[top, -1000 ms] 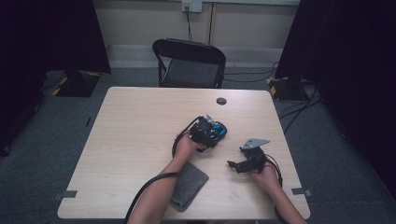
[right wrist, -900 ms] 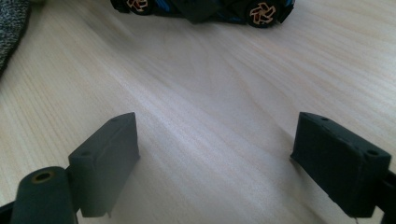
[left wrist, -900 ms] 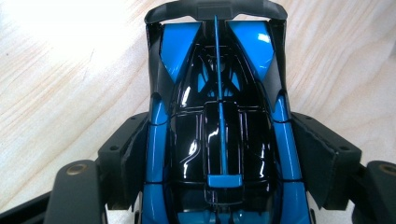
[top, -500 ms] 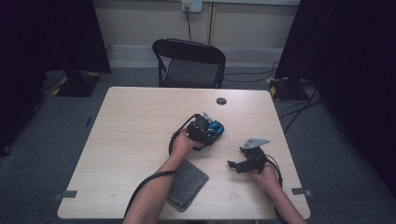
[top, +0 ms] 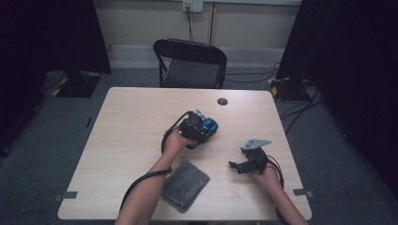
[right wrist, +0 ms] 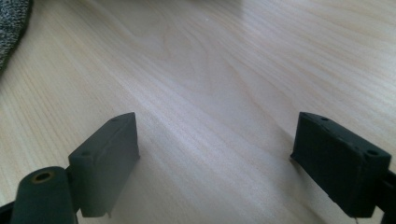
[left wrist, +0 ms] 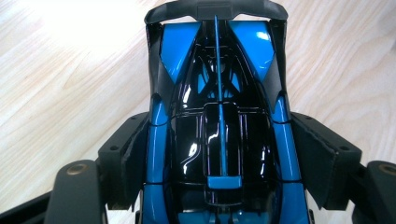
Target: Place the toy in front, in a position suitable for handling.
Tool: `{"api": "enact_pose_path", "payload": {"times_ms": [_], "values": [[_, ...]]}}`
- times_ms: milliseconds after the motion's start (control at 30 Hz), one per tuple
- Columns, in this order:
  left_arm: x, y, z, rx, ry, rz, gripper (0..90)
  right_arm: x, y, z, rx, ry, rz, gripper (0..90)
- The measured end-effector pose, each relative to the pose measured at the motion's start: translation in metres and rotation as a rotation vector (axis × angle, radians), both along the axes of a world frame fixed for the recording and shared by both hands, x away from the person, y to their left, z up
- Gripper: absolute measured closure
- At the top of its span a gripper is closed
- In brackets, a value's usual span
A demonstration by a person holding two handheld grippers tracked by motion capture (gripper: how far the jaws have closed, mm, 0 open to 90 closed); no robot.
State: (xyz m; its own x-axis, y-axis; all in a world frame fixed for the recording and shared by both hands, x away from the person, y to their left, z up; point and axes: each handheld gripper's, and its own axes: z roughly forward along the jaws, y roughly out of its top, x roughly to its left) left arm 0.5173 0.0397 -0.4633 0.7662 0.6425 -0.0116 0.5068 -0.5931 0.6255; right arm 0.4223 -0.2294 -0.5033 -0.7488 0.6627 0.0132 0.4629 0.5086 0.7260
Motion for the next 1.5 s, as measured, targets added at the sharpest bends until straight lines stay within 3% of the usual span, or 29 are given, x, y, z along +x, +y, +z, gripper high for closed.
{"api": "enact_pose_path", "payload": {"times_ms": [433, 767, 1100, 1500], "values": [[-0.007, 0.034, -0.002, 0.008, 0.017, 0.03, 27.7, 0.0, 0.0, 0.0, 0.0, 0.0, 0.0, 13.7], [-0.012, 0.055, -0.002, 0.017, 0.005, 0.057, 27.7, 0.0, 0.0, 0.0, 0.0, 0.0, 0.0, 13.7], [-0.018, 0.071, -0.007, 0.031, 0.012, 0.066, 27.7, 0.0, 0.0, 0.0, 0.0, 0.0, 0.0, 13.7], [-0.024, 0.082, -0.013, 0.011, 0.01, 0.072, 27.7, 0.0, 0.0, 0.0, 0.0, -0.001, 0.0, 13.7]]}}
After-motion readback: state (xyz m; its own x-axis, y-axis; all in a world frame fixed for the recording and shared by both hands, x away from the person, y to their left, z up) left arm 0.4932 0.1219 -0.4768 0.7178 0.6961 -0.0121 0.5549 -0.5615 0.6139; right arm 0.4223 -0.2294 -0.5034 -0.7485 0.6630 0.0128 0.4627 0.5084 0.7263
